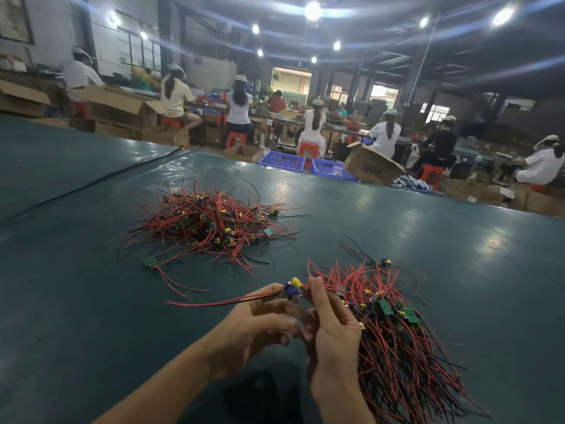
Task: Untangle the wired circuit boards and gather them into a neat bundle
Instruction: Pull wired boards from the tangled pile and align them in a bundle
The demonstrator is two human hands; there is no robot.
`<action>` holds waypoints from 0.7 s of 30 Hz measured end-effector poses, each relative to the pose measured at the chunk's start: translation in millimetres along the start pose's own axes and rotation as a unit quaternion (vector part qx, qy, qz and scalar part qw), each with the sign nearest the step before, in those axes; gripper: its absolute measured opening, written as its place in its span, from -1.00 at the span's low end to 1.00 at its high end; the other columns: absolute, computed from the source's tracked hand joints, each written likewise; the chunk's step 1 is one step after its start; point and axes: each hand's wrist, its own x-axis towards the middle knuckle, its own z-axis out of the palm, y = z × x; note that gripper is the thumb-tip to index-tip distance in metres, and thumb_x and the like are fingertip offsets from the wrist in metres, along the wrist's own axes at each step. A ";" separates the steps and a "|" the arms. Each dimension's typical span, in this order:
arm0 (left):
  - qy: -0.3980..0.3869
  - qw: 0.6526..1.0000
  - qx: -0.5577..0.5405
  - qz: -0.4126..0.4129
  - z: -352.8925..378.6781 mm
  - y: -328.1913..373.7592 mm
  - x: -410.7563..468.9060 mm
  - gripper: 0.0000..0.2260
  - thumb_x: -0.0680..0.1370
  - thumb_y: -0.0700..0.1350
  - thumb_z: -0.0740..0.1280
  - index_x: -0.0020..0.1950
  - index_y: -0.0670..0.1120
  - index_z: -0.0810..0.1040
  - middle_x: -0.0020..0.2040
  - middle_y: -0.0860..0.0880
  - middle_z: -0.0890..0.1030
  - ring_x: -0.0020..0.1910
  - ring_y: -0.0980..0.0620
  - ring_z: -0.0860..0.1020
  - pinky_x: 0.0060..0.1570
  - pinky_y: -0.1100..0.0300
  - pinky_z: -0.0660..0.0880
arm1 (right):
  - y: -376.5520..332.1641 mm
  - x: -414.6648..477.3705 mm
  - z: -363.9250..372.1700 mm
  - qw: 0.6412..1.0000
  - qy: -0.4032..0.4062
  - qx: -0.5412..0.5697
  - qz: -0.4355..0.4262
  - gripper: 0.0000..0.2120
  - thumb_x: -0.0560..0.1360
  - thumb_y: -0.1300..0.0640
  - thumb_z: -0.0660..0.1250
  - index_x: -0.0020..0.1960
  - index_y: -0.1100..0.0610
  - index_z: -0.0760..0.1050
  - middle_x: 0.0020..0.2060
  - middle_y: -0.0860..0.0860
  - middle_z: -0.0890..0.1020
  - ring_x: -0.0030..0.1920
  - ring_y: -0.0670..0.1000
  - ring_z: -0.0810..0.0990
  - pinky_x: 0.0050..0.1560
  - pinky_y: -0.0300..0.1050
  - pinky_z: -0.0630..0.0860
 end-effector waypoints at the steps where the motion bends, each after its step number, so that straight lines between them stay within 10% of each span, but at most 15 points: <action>1: 0.014 1.000 0.015 0.022 5.3 1.7 -1.5 -0.60 0.24 0.09 0.51 -0.03 -0.10 0.61 -0.25 0.04 0.68 -0.30 0.16 0.63 -0.32 0.33 0.52 | 0.1 -0.4 0.7 1.000 -0.001 -0.010 -0.016 -0.86 0.34 0.07 0.46 -0.28 0.14 0.70 -0.35 0.13 0.68 -0.45 0.01 0.58 -0.42 -0.16 0.55; 8: 0.131 0.984 0.083 0.092 11.6 4.4 -1.3 -0.71 0.39 0.15 0.37 -0.27 -0.07 0.67 -0.29 -0.09 0.65 -0.31 0.01 0.58 -0.19 0.12 0.46 | 2.5 0.4 2.4 0.997 0.020 -0.064 -0.031 -0.87 0.38 0.06 0.47 -0.25 0.12 0.71 -0.28 0.15 0.71 -0.22 0.15 0.67 -0.06 0.08 0.63; 13: 0.068 0.983 0.115 0.128 8.8 12.7 -4.3 -0.71 0.36 0.18 0.38 -0.28 -0.03 0.68 -0.31 -0.14 0.62 -0.35 0.04 0.55 -0.25 0.16 0.44 | -21.7 19.6 -16.2 0.995 0.100 0.021 -0.021 -0.89 0.40 0.14 0.46 -0.28 0.13 0.70 -0.38 0.00 0.66 -0.56 -0.14 0.39 -0.63 -0.34 0.27; 21: 0.061 0.982 0.113 0.137 2.9 12.4 -4.2 -0.66 0.40 0.19 0.35 -0.21 -0.09 0.67 -0.33 -0.07 0.64 -0.36 0.05 0.53 -0.27 0.17 0.46 | -23.7 22.4 -23.2 0.991 0.125 0.047 -0.030 -0.83 0.49 0.06 0.40 -0.20 0.13 0.64 -0.33 -0.02 0.66 -0.55 -0.17 0.36 -0.61 -0.34 0.26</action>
